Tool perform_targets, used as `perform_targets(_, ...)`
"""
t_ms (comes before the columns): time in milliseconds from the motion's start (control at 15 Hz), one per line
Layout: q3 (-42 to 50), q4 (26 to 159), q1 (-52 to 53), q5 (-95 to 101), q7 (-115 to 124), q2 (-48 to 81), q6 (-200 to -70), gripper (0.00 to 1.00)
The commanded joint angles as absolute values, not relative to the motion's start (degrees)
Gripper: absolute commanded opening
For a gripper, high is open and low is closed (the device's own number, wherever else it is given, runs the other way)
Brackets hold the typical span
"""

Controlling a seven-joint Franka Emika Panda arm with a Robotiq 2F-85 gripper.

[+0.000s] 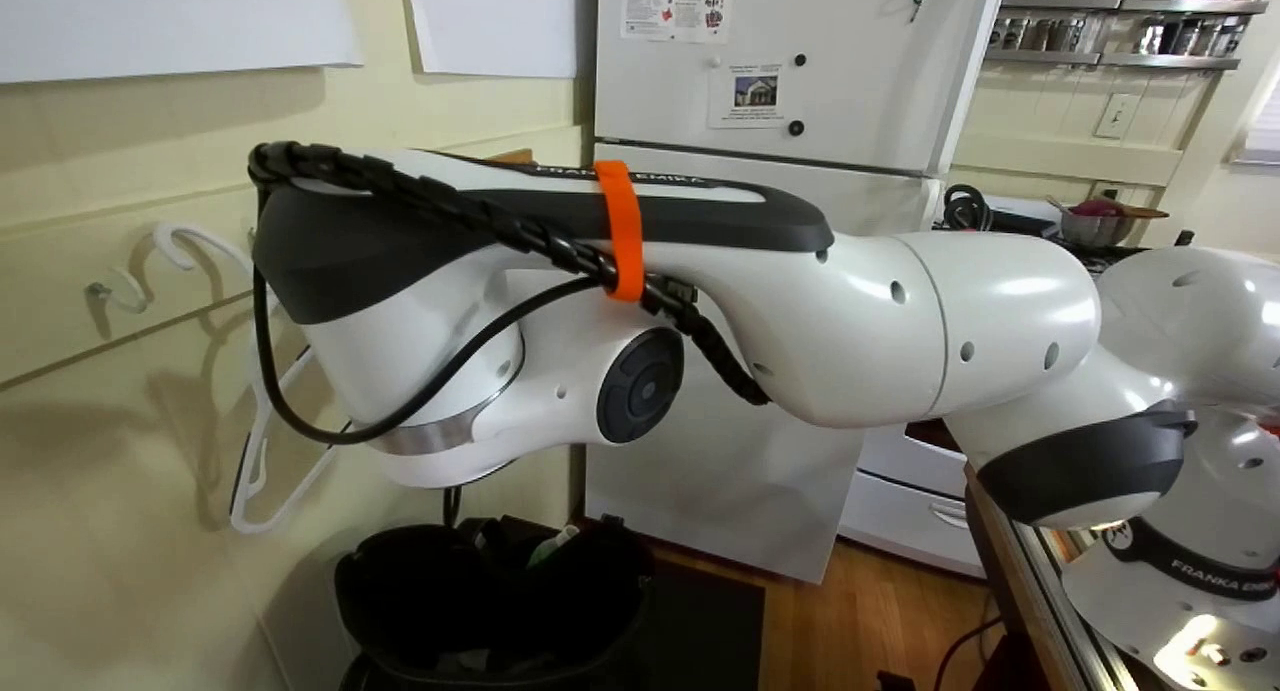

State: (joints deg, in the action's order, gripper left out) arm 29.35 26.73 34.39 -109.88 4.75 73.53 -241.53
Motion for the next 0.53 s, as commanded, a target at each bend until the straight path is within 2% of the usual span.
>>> perform_targets(0,39.90,35.73,38.56,-117.93,5.73,70.44,-242.73,0.06)
perform_targets(200,49.01,44.25,43.26,-122.91,7.19,69.16,-242.59,0.06)
perform_targets(267,45.00,40.49,41.87,-120.36,5.03,69.87,-245.78,0.06)
perform_targets(333,52.65,48.70,46.07,-124.98,7.44,68.53,-241.91,0.06)
perform_targets(467,53.60,52.88,48.92,-124.39,8.38,67.62,-241.99,0.06)
